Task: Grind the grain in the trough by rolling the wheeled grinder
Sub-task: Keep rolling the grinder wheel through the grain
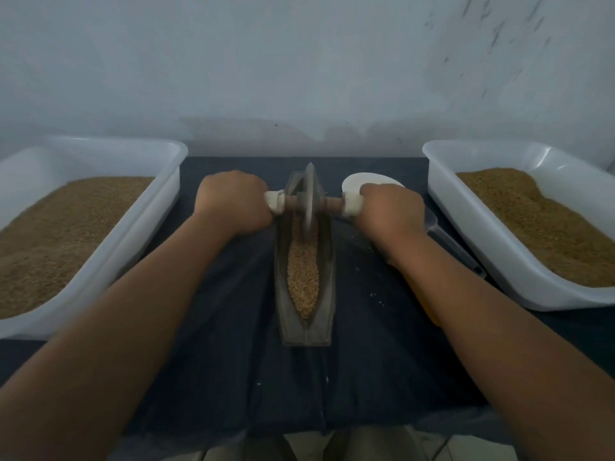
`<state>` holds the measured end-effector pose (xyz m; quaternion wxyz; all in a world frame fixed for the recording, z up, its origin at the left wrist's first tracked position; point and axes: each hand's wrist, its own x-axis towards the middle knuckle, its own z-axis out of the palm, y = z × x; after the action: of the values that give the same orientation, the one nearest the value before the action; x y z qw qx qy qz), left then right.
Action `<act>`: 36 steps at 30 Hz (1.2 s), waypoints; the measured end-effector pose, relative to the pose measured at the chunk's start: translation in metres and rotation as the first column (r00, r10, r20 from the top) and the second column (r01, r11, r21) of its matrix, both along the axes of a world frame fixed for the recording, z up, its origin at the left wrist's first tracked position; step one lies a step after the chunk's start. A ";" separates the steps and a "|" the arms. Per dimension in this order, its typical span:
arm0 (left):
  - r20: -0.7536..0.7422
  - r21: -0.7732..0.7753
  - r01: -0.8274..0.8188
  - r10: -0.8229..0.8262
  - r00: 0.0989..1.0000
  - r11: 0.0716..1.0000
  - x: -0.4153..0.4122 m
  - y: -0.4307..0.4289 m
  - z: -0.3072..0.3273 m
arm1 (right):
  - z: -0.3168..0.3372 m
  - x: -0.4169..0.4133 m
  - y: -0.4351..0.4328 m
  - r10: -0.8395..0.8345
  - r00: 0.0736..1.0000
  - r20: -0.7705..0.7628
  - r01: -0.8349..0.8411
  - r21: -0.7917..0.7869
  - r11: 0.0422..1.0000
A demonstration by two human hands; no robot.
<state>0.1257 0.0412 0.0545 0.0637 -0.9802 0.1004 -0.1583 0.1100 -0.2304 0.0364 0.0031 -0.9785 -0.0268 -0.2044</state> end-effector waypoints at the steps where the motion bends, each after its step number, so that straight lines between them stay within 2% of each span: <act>1: -0.016 0.007 0.005 -0.005 1.000 1.000 -0.001 -0.001 0.003 | 0.000 -0.002 -0.001 0.002 1.000 -0.016 -0.002 0.016 1.000; 5: -0.070 0.048 0.056 -0.052 0.996 0.997 -0.036 0.009 -0.003 | -0.004 -0.049 -0.012 0.068 0.997 -0.043 -0.069 -0.022 0.997; 8: 0.007 0.042 0.141 -0.142 0.990 0.989 -0.078 0.029 -0.022 | -0.003 -0.093 -0.018 0.177 0.983 0.055 -0.169 -0.120 0.978; 10: 0.040 0.025 0.139 -0.140 0.989 0.990 -0.086 0.035 -0.031 | -0.002 -0.102 -0.019 0.211 0.974 0.080 -0.199 -0.138 0.970; 12: -0.002 0.010 0.093 -0.093 0.996 0.996 -0.072 0.031 -0.030 | 0.002 -0.085 -0.016 0.208 0.972 0.109 -0.192 -0.142 0.971; 16: -0.048 -0.049 -0.020 0.017 0.999 0.999 -0.020 0.010 -0.016 | 0.004 -0.023 -0.002 0.046 0.998 0.045 -0.040 -0.123 0.992; 18: -0.086 -0.082 -0.040 0.033 0.996 0.996 -0.007 0.006 -0.009 | 0.009 -0.006 0.002 0.033 0.998 0.053 -0.027 -0.111 0.993; 23: -0.090 -0.082 -0.015 0.008 0.996 0.997 -0.041 0.013 -0.016 | 0.013 -0.035 0.000 0.084 0.992 0.090 -0.070 -0.155 0.986; 29: -0.128 -0.071 0.020 -0.029 0.991 0.997 -0.090 0.033 -0.032 | 0.014 -0.091 -0.012 0.194 0.981 -0.011 -0.192 -0.188 0.963; 33: -0.064 -0.052 0.013 -0.017 0.998 0.999 -0.067 0.023 -0.029 | 0.006 -0.065 -0.007 0.125 0.992 0.009 -0.122 -0.145 0.982; 36: -0.043 -0.053 -0.001 -0.001 0.999 0.999 -0.028 0.013 -0.016 | 0.003 -0.027 0.000 0.043 0.996 0.084 -0.033 -0.113 0.993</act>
<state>0.0976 0.0538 0.0384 0.0355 -0.9847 0.0974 -0.1399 0.0827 -0.2308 0.0389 -0.0490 -0.9668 -0.0569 -0.2444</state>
